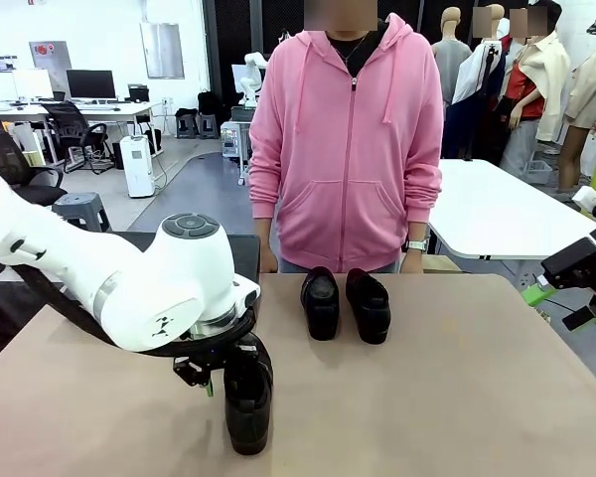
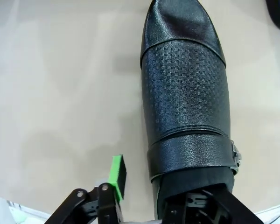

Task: Organize the shoes by placing them on the stand.
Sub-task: Place the Shoe from the middle of the table onto the Shoes Stand.

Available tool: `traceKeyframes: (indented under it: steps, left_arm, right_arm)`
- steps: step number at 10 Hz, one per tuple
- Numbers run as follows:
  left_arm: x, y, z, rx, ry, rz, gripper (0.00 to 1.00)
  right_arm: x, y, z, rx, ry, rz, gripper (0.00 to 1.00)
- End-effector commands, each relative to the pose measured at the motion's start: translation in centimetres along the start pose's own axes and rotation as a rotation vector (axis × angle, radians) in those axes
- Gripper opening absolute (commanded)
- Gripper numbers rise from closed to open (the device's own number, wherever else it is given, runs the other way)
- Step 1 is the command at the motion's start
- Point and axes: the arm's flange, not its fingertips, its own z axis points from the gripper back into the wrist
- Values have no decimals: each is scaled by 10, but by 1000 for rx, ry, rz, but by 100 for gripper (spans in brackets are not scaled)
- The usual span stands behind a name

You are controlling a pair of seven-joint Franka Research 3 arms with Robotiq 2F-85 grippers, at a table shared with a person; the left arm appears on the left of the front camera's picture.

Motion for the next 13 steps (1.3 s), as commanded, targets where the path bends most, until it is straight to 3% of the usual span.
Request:
traceKeyframes:
  steps: [1, 7, 10, 12, 13]
  left_arm:
    - [0, -2, -3, 20, -19, 1, 0]
    - [-13, 5, 22, 18, -71, -40, 0]
    - [-52, 37, 100, -55, -257, -176, 0]
    - [-63, 61, 129, -97, -377, -120, 0]
    - [-65, 69, 136, -181, -477, -64, 0]
  right_arm:
    - [4, 3, 3, 22, -2, 1, 100]
    - [4, 3, 3, 22, -2, 1, 100]
    - [4, 3, 3, 22, -2, 1, 100]
    - [4, 3, 3, 22, -2, 1, 100]
    - [4, 3, 3, 22, -2, 1, 100]
